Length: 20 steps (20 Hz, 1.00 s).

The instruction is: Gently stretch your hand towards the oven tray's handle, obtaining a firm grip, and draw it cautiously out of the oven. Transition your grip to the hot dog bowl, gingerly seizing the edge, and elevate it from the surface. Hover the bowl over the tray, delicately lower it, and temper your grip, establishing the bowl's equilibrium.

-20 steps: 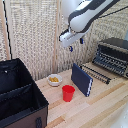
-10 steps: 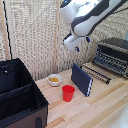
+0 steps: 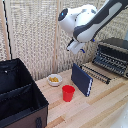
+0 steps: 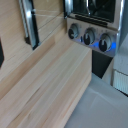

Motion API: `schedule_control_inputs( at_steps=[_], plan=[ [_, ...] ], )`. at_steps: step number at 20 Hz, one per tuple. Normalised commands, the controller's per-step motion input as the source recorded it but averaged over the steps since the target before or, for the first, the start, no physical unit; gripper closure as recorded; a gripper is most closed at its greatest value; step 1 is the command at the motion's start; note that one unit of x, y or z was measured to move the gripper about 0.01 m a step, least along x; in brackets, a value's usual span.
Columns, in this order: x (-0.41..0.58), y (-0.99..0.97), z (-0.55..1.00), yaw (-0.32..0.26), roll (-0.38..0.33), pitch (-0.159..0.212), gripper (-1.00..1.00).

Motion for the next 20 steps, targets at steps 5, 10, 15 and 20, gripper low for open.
schedule_control_inputs(
  at_steps=[5,10,15,20],
  plan=[
    [0.000,-0.52,0.00,0.114,-0.226,0.001,-1.00],
    [0.000,-0.56,-0.01,0.135,-0.183,0.000,-1.00],
    [0.088,-0.50,-0.09,0.127,-0.153,0.000,-1.00],
    [0.105,-0.45,-0.10,0.122,-0.120,-0.006,-1.00]
  ],
)
